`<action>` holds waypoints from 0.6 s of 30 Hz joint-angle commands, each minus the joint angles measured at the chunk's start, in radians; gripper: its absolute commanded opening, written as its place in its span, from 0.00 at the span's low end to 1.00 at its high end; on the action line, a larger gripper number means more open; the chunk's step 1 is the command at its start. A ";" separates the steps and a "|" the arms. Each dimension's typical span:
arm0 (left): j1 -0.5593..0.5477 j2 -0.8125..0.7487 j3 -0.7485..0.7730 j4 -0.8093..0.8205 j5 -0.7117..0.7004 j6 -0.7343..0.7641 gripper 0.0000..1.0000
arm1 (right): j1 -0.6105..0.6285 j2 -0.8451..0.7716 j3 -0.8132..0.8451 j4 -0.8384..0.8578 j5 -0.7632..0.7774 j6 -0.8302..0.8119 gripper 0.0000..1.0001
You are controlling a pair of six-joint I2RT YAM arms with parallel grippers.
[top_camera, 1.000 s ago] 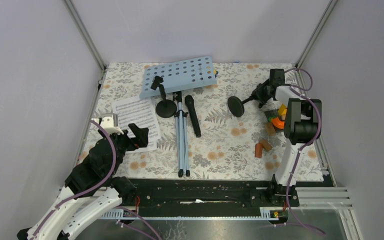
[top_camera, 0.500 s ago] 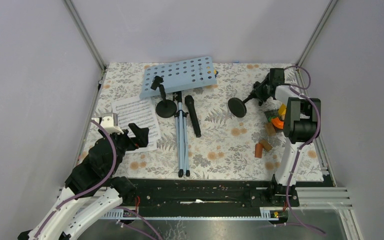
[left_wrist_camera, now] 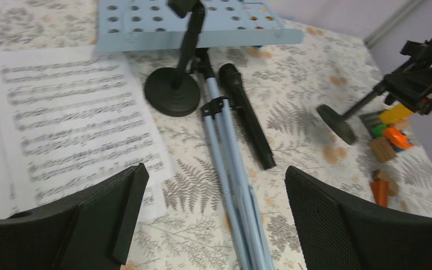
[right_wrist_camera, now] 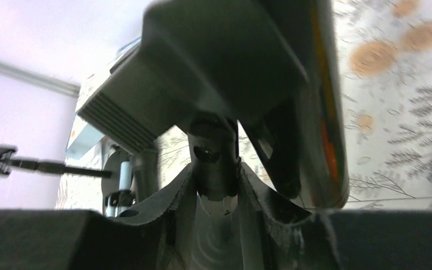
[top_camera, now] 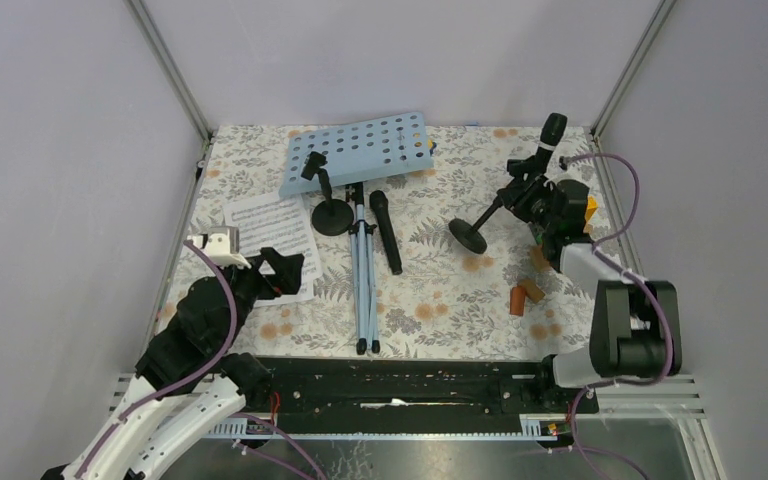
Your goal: Pack up the instrument practice props
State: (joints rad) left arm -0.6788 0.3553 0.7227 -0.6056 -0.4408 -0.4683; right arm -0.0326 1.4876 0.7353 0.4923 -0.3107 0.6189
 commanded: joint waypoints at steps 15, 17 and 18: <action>0.000 0.203 -0.144 0.814 0.655 0.003 0.99 | 0.486 -0.509 -0.283 0.398 -0.098 -0.461 0.00; -0.009 0.217 -0.190 0.910 0.677 -0.009 0.99 | 0.542 -0.507 -0.309 0.410 -0.099 -0.486 0.00; -0.019 0.222 -0.218 0.956 0.680 -0.009 0.99 | 0.573 -0.505 -0.320 0.416 -0.082 -0.505 0.00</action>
State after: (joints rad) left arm -0.6804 0.5690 0.5690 0.0895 0.1272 -0.4503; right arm 0.4526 1.0077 0.4355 0.7628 -0.3840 0.2195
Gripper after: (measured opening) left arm 0.988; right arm 0.357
